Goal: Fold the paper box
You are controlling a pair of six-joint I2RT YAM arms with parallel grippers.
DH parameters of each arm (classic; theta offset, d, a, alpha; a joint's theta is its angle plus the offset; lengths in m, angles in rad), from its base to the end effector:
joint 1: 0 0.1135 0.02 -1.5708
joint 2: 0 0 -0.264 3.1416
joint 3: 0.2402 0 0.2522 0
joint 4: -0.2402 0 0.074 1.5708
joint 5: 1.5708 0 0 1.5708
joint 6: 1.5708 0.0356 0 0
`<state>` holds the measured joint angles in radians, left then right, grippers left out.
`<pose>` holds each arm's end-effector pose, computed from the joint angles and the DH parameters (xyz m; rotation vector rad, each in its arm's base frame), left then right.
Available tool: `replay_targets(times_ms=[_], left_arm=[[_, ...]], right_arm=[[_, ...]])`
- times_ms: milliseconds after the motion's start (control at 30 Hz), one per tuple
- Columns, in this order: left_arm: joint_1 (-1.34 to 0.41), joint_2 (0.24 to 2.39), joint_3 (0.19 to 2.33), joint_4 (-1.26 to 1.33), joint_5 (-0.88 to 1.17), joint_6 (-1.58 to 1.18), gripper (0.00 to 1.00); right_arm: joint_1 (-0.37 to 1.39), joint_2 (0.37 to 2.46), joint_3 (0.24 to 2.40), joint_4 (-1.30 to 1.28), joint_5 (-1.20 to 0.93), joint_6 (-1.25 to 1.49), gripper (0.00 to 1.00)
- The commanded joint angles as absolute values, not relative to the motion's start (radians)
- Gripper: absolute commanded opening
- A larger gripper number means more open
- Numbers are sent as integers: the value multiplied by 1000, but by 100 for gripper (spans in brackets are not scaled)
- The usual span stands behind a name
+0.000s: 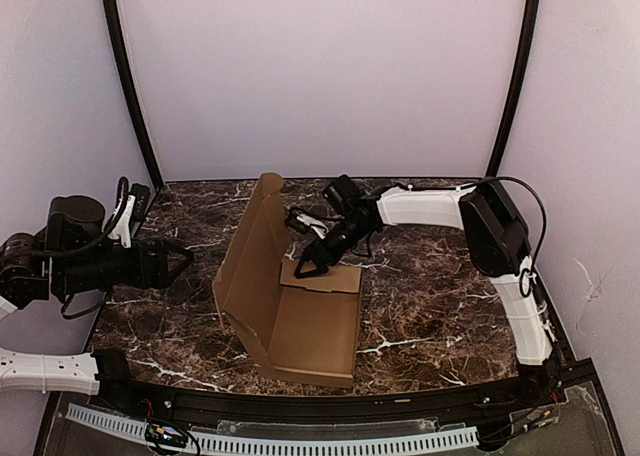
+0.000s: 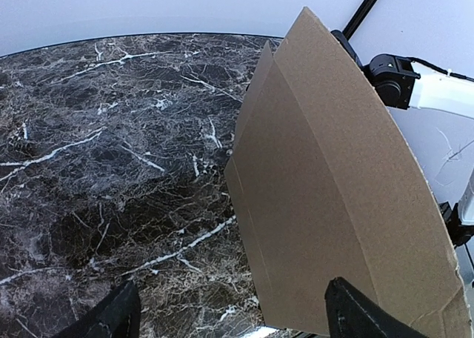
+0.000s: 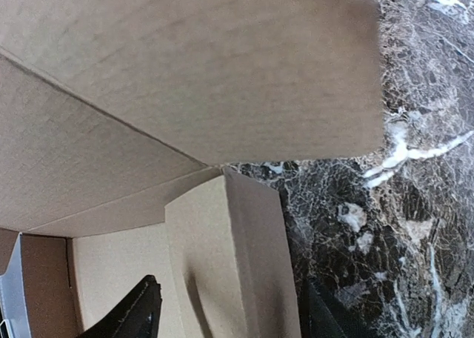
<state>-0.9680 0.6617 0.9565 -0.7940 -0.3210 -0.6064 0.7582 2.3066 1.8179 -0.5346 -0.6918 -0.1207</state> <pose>0.0792 -0.0952 0.3527 0.1787 2.0979 -0.6420 0.3434 0.3565 0.1606 -1.3535 2.2565 1.1263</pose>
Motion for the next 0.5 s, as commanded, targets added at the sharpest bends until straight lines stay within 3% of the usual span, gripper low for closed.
replay_targets(times_ms=[0, 467], left_arm=[[-971, 641, 940, -834, -318, -631, 86], [-972, 620, 907, -824, -323, -637, 85]], right_arm=[[775, 2325, 1843, -544, -652, -120, 59], [787, 2176, 1620, -418, -438, -66, 11]])
